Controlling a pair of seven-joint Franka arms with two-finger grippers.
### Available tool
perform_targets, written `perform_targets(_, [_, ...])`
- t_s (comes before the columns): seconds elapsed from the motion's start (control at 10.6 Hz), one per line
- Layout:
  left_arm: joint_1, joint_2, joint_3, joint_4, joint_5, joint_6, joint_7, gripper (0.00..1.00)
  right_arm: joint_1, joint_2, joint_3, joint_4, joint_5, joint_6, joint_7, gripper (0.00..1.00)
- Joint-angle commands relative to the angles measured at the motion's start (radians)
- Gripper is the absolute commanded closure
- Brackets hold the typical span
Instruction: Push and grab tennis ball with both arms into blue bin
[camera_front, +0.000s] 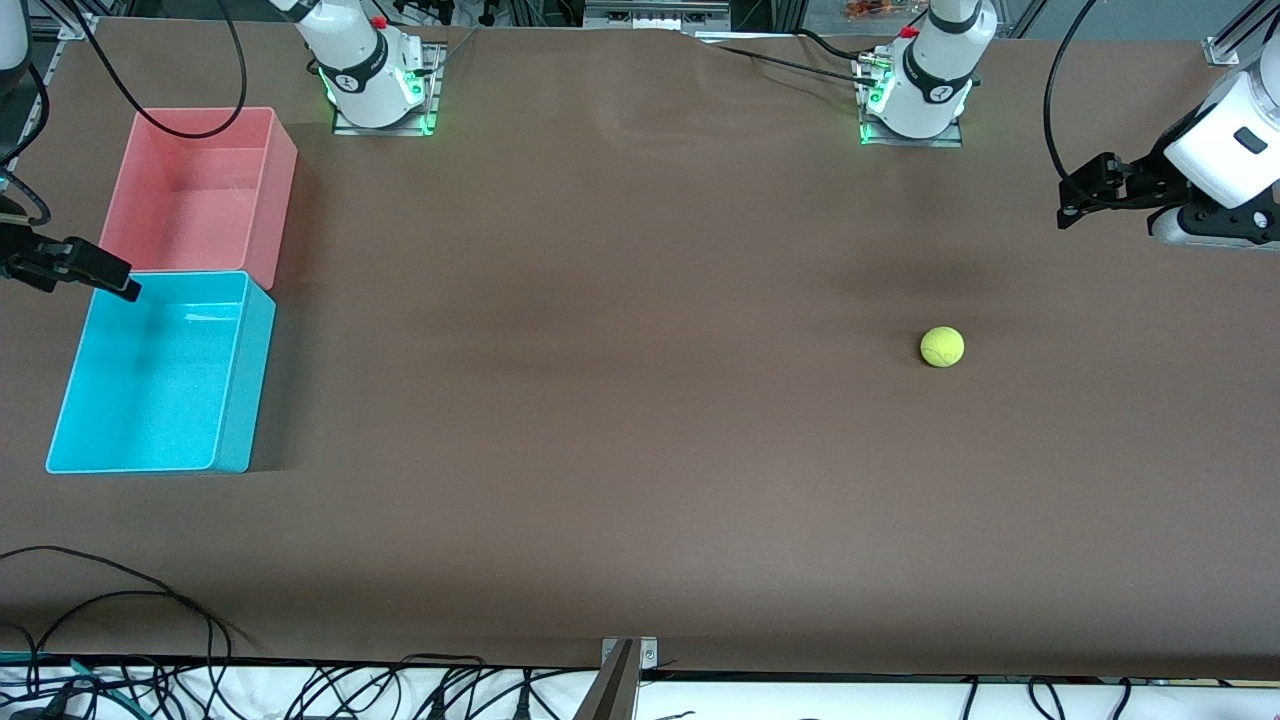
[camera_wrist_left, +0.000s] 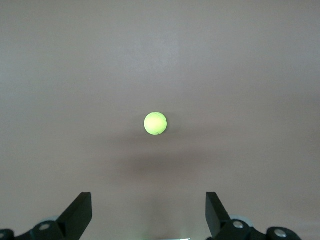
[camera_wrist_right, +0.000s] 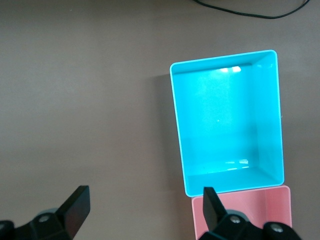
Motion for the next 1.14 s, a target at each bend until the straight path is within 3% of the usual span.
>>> perform_targets(0.0, [0.002,0.006,-0.003,0.020,-0.018,-0.024,-0.011,0.00,-0.010,0.009,0.005,0.022,0.016,0.001,-0.013,0.00])
perform_targets(1.04, [-0.003,0.006,-0.004,0.022,-0.019,-0.030,-0.011,0.00,-0.003,0.006,0.010,0.025,0.016,0.009,-0.005,0.00])
